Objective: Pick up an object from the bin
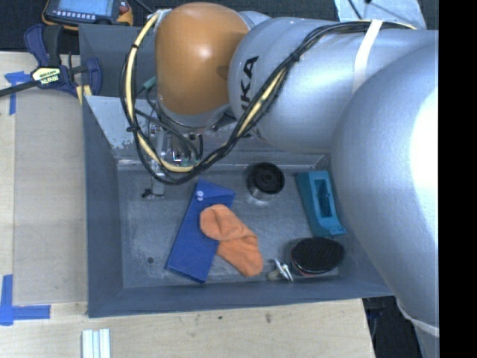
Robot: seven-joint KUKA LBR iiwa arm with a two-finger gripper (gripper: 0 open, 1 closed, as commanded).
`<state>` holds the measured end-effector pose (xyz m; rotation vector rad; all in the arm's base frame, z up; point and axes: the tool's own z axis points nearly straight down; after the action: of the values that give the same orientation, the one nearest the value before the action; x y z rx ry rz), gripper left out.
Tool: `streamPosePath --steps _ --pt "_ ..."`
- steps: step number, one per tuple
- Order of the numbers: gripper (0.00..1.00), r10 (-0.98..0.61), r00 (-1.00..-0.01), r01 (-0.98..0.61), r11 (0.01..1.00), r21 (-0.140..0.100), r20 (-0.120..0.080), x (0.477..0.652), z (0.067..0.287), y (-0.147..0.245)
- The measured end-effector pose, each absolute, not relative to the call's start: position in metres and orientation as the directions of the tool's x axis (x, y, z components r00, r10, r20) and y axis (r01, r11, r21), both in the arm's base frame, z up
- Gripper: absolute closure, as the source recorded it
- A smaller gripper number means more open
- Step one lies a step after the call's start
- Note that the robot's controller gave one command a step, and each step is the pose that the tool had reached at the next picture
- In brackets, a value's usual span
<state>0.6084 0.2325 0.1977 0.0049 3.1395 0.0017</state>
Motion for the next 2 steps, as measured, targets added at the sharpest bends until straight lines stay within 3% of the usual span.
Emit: streamPosePath --steps 1,2 --pt "0.00 0.003 -1.000 0.003 1.000 0.001 -0.002 0.608 0.198 0.232" --pt "0.00 0.024 -1.000 0.024 1.000 -0.001 0.005 0.578 0.238 0.184"
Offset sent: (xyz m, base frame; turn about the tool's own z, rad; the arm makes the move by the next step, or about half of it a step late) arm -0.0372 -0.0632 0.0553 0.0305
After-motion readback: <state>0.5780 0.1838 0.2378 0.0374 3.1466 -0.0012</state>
